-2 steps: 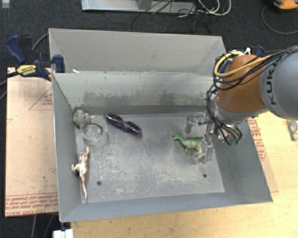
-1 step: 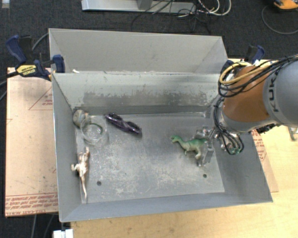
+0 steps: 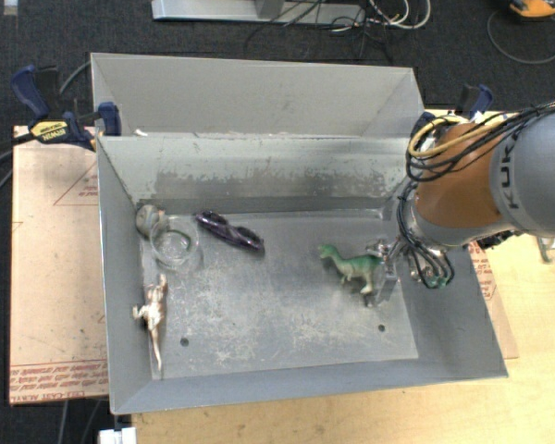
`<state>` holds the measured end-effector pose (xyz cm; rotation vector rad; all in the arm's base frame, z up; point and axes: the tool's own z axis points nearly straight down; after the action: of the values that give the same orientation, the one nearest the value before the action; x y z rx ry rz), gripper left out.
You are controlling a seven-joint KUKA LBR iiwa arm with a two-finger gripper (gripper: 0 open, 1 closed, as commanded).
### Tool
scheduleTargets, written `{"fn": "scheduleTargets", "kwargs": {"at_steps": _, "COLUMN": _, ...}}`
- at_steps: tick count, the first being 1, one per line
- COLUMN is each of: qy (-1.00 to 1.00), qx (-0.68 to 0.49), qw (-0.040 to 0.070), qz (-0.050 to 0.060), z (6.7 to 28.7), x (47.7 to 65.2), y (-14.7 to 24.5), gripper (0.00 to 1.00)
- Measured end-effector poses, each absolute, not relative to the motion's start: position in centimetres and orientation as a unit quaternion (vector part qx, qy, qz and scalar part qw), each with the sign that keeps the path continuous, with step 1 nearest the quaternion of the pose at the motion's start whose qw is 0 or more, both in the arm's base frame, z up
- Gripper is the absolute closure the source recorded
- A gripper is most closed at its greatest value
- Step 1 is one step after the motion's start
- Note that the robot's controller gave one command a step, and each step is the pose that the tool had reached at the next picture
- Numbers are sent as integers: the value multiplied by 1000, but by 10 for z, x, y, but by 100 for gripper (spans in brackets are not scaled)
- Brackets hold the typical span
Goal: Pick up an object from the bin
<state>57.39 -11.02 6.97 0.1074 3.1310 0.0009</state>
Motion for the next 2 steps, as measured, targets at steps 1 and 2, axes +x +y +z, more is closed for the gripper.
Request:
{"fn": "scheduleTargets", "kwargs": {"at_steps": 1, "qy": 999, "qx": 42, "qw": 9, "qz": 1, "z": 162, "x": 572, "y": -87, "gripper": 100}}
{"fn": "scheduleTargets", "kwargs": {"at_steps": 2, "qy": 1000, "qx": 28, "qw": 6, "qz": 0, "z": 167, "x": 573, "y": -104, "gripper": 100}}
